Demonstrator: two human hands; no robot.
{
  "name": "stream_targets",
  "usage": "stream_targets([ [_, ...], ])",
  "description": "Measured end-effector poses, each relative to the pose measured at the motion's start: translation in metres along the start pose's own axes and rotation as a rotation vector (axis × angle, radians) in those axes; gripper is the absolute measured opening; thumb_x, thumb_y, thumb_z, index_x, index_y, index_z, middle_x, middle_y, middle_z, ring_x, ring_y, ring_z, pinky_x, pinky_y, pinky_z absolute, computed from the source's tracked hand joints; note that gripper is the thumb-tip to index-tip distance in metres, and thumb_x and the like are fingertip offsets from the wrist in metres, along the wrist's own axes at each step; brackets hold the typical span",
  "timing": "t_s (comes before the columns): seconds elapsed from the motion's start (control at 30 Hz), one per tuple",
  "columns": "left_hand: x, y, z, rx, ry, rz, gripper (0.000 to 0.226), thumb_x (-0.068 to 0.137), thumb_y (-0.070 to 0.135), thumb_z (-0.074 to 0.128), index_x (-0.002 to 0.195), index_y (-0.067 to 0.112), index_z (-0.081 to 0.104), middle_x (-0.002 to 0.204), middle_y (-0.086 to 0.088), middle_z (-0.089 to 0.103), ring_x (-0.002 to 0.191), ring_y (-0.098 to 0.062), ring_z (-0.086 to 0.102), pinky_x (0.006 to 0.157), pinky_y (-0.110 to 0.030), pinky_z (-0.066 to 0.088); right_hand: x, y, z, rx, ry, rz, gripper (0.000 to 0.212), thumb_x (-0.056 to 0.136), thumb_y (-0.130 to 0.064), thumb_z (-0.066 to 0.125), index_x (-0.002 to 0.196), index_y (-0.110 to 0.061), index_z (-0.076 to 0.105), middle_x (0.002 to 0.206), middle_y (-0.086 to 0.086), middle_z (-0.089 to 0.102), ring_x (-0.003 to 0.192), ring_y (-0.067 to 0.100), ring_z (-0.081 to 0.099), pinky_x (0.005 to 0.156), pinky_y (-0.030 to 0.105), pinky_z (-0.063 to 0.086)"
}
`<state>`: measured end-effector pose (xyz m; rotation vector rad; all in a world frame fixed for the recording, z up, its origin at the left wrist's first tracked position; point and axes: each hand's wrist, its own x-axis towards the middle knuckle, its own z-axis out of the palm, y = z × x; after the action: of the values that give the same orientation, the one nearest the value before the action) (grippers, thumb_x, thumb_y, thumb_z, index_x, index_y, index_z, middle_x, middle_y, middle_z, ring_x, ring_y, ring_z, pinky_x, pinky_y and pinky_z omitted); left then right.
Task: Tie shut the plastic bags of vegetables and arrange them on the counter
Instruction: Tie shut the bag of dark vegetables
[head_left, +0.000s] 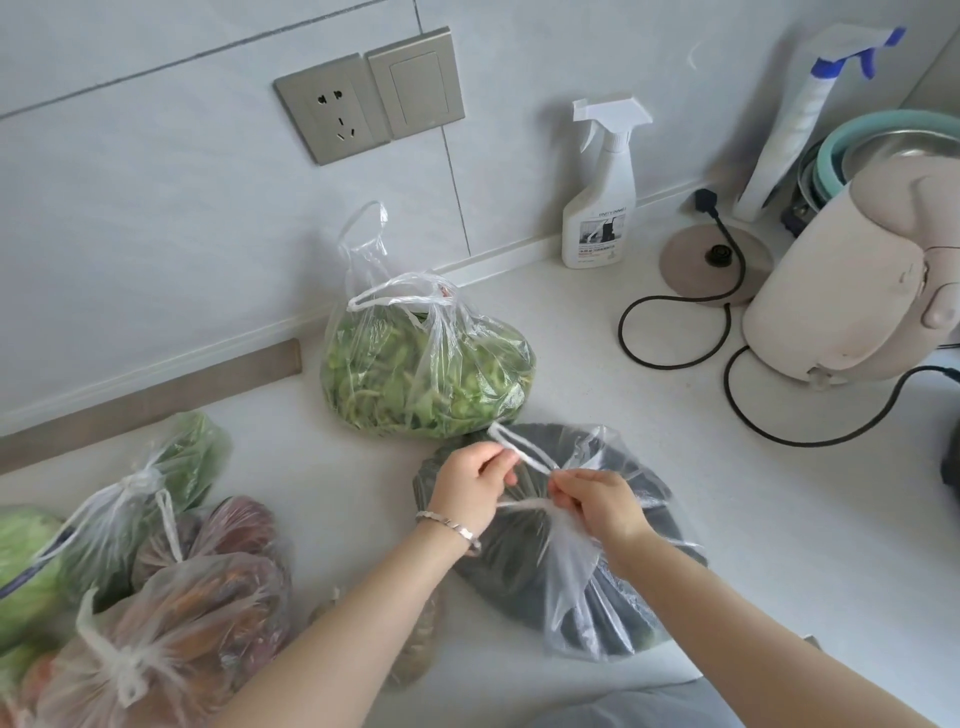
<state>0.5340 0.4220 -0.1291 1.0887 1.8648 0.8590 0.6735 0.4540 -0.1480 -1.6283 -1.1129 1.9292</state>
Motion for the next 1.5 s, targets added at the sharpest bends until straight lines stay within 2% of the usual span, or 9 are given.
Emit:
stream_targets([
  [0.17,0.000,-0.027,-0.004,0.229,-0.057,0.016,0.022,0.089,0.015,0.053,0.074,0.005,0.066,0.055,0.012,0.051,0.053,0.001,0.049,0.054,-0.010,0.035,0.003,0.013,0.007,-0.194,0.070,-0.036,0.035,0.086,-0.009,0.056,0.051,-0.013,0.060,0.047,-0.002,0.050,0.043,0.008,0.041,0.046,0.018,0.034],
  [0.4,-0.005,0.045,0.006,-0.112,-0.120,0.185,0.021,0.091,0.012,0.049,0.087,0.001,0.067,0.071,-0.005,0.065,0.053,0.000,0.055,0.063,-0.013,0.050,-0.011,0.000,0.019,-0.544,0.020,-0.378,0.040,0.089,-0.014,0.049,0.050,-0.014,0.040,0.045,-0.005,0.035,0.045,0.010,0.028,0.048,0.025,0.022],
  [0.53,0.000,0.063,0.020,-0.365,-0.216,0.097,0.022,0.092,0.001,0.045,0.099,-0.010,0.062,0.097,-0.018,0.066,0.071,0.001,0.065,0.083,-0.019,0.053,-0.013,0.006,0.015,-0.442,-0.023,-0.457,0.027,0.082,-0.005,0.054,0.057,0.001,0.044,0.050,-0.004,0.033,0.048,0.007,0.025,0.050,0.024,0.021],
  [0.67,0.002,0.058,0.030,-0.360,-0.318,0.024,0.025,0.093,0.003,0.043,0.108,-0.010,0.059,0.113,-0.023,0.063,0.076,0.001,0.064,0.088,-0.019,0.050,-0.008,0.009,0.016,-0.313,0.046,-0.374,0.041,0.082,0.001,0.051,0.045,-0.011,0.037,0.043,-0.004,0.033,0.044,0.006,0.026,0.045,0.019,0.020],
  [0.87,0.018,0.023,0.010,0.259,-0.246,0.177,0.031,0.095,0.029,0.040,0.118,0.009,0.045,0.110,-0.011,0.064,0.098,-0.023,0.061,0.090,-0.037,0.048,-0.009,0.011,0.013,-0.013,0.026,-0.283,0.036,0.089,-0.017,0.056,0.054,-0.009,0.049,0.039,-0.011,0.032,0.039,0.002,0.027,0.043,0.014,0.024],
  [1.07,0.010,-0.006,0.007,0.153,-0.204,0.071,0.019,0.090,0.018,0.053,0.104,0.013,0.042,0.092,-0.004,0.066,0.079,-0.016,0.058,0.073,-0.013,0.042,-0.006,0.008,0.010,0.103,0.119,-0.270,0.023,0.087,-0.014,0.059,0.066,-0.014,0.069,0.058,-0.006,0.063,0.045,-0.004,0.047,0.049,0.008,0.039],
  [1.2,0.014,-0.010,0.005,0.191,-0.250,0.098,0.018,0.086,0.020,0.060,0.096,0.010,0.070,0.094,-0.006,0.073,0.086,-0.013,0.066,0.084,-0.025,0.050,-0.005,0.009,0.010,0.040,0.204,-0.295,0.025,0.087,-0.017,0.060,0.063,-0.016,0.068,0.056,0.000,0.060,0.046,0.002,0.044,0.047,0.011,0.039],
  [1.4,0.017,-0.008,0.008,0.093,-0.229,0.055,0.012,0.080,0.017,0.068,0.086,0.009,0.074,0.086,-0.006,0.075,0.066,0.010,0.062,0.073,-0.007,0.047,-0.002,0.011,0.014,-0.048,0.308,-0.311,0.032,0.088,-0.022,0.058,0.058,-0.013,0.062,0.051,0.002,0.048,0.040,0.004,0.034,0.041,0.012,0.030],
  [1.5,0.016,-0.009,0.012,0.094,-0.222,0.016,0.015,0.082,0.019,0.066,0.088,0.008,0.073,0.089,-0.006,0.074,0.068,0.007,0.060,0.073,-0.008,0.046,0.003,0.013,0.015,-0.092,0.323,-0.309,0.031,0.088,-0.020,0.059,0.062,-0.003,0.062,0.052,0.005,0.050,0.041,0.005,0.037,0.041,0.012,0.030],
])
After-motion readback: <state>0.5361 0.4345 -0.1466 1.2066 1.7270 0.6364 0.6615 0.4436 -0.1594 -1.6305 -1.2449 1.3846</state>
